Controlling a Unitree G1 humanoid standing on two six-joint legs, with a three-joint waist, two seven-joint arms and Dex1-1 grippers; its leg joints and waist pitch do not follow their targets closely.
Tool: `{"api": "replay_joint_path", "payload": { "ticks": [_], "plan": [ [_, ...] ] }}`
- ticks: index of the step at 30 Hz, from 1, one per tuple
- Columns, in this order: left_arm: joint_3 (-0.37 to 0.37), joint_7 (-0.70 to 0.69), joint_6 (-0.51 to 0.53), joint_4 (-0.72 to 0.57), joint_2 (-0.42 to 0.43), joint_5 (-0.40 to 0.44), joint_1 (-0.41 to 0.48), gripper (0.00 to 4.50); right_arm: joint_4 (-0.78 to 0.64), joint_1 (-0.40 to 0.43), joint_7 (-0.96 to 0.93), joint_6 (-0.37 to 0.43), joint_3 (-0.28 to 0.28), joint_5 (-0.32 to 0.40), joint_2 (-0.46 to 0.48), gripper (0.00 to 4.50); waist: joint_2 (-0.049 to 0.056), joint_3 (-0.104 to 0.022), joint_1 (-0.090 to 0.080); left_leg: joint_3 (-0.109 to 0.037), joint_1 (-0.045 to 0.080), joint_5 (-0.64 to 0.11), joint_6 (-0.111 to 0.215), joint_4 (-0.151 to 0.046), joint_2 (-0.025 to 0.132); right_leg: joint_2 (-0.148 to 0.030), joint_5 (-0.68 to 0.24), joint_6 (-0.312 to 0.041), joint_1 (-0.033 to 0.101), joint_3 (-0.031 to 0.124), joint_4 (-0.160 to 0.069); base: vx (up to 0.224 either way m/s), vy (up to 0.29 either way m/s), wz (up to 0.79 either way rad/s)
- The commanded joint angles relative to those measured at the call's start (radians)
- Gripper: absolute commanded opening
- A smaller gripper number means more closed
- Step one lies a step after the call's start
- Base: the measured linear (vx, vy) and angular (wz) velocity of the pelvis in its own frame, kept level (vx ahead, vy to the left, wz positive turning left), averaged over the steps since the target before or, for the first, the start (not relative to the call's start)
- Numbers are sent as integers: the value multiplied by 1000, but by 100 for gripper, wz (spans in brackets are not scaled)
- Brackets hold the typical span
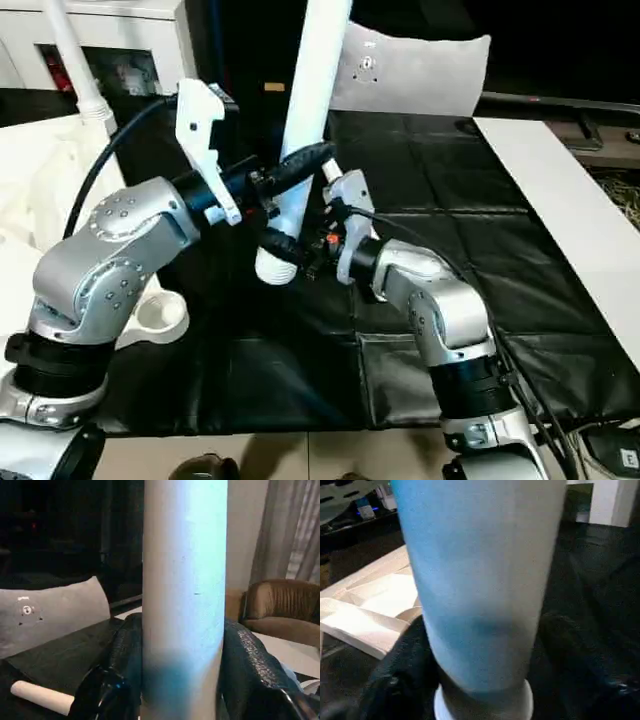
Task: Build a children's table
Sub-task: Pick table leg
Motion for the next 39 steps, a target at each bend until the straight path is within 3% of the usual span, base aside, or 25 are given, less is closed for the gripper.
{"api": "replay_joint_path", "payload": {
  "ticks": [1, 8, 10, 14, 19, 21, 31, 39],
  "plan": [
    [-14, -21, -6, -33, -8, -9, 1, 179, -4, -13, -3, 7, -7, 3, -7, 274, 6, -75, 1, -23, 34, -121, -17, -67, 72, -82, -3, -220, 41, 36, -64, 0, 0, 0],
    [5, -23, 11, -39, -23, -43, 2, 179, 11, -11, -3, 18, -3, -1, -6, 220, 7, -74, 1, -24, 35, -143, -31, -68, 71, -81, -35, -215, 39, 36, -66, 0, 0, 0],
    [6, -23, 11, -38, -22, -41, 2, 179, 12, -11, -1, 28, -10, 12, -2, 262, 7, -74, 2, -24, 35, -146, -31, -68, 71, -83, -40, -213, 39, 36, -67, 0, 0, 0],
    [7, -29, 7, -29, -13, -29, 1, 179, 12, -18, -7, 36, -27, 31, 3, 296, 7, -76, 3, -24, 35, -131, -27, -66, 71, -82, -22, -214, 39, 36, -65, 0, 0, 0],
    [8, -33, 9, -26, -12, -24, -1, 179, 9, -19, -8, 36, -19, 22, -3, 312, 7, -77, 3, -23, 35, -120, -24, -65, 70, -82, -6, -217, 40, 35, -64, 0, 0, 0],
    [8, -34, 9, -26, -12, -24, -2, 179, 6, -16, -1, 39, -14, 21, -6, 280, 5, -76, 2, -23, 34, -125, -25, -66, 70, -82, -11, -216, 41, 36, -64, 0, 0, 0],
    [13, -46, 17, -32, -17, -38, -1, 179, -11, -5, 53, 21, 1, 39, -14, 205, 6, -76, 3, -24, 34, -124, -19, -65, 71, -82, -8, -220, 41, 35, -63, 0, 0, 0],
    [19, -42, 41, -38, -11, -42, 3, 179, -7, 1, 61, 19, -6, 33, -16, 193, 7, -76, 3, -24, 34, -122, -16, -64, 70, -82, -6, -224, 41, 35, -63, 0, 0, 0]
  ]
}}
